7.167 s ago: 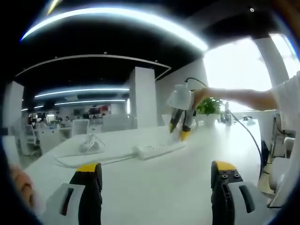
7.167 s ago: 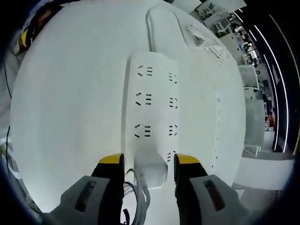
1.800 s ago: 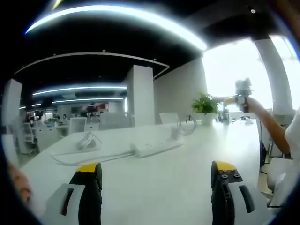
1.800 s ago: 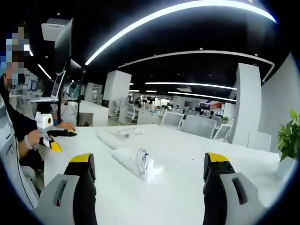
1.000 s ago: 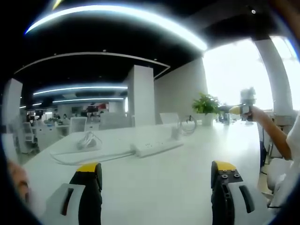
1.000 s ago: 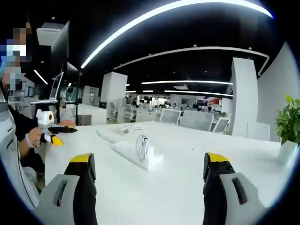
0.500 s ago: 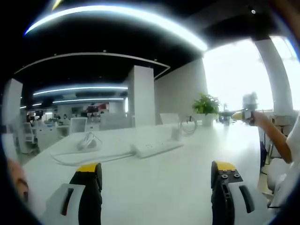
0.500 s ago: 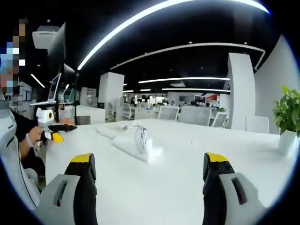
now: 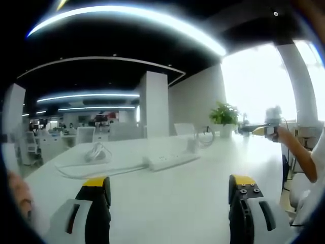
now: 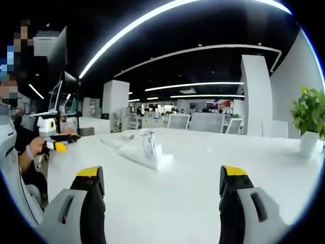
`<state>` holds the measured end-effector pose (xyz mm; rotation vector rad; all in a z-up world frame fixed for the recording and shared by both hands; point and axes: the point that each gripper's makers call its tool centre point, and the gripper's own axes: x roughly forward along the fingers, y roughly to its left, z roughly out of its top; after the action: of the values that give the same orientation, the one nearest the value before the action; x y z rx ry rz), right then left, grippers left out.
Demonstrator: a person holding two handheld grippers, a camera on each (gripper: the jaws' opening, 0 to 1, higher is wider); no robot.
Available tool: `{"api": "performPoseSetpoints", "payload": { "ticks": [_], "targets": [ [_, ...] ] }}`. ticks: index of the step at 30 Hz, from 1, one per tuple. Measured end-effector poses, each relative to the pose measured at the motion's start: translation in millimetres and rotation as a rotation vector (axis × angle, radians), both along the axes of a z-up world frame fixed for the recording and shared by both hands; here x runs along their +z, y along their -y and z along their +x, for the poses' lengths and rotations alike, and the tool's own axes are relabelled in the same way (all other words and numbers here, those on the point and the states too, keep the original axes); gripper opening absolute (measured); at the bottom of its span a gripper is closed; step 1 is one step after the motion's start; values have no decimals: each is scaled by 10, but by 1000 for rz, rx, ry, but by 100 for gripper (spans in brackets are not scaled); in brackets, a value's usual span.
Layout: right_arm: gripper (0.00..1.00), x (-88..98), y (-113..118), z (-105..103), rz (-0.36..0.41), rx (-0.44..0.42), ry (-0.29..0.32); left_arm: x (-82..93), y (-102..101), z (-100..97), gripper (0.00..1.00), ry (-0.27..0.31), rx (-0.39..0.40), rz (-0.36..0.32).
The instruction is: Straighten the power strip on the desk, plug the charger into it
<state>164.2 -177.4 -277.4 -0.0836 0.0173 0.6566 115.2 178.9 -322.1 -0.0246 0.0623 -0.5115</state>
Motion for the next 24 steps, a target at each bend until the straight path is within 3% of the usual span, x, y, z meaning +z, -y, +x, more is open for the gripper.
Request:
{"api": "performPoseSetpoints", "payload": {
  "ticks": [14, 24],
  "targets": [
    [93, -186, -43, -65, -27, -7, -23, 27, -52, -4, 99, 6, 14, -3],
    [93, -187, -58, -82, -22, -6, -23, 14, -63, 8, 99, 4, 19, -5]
  ]
}}
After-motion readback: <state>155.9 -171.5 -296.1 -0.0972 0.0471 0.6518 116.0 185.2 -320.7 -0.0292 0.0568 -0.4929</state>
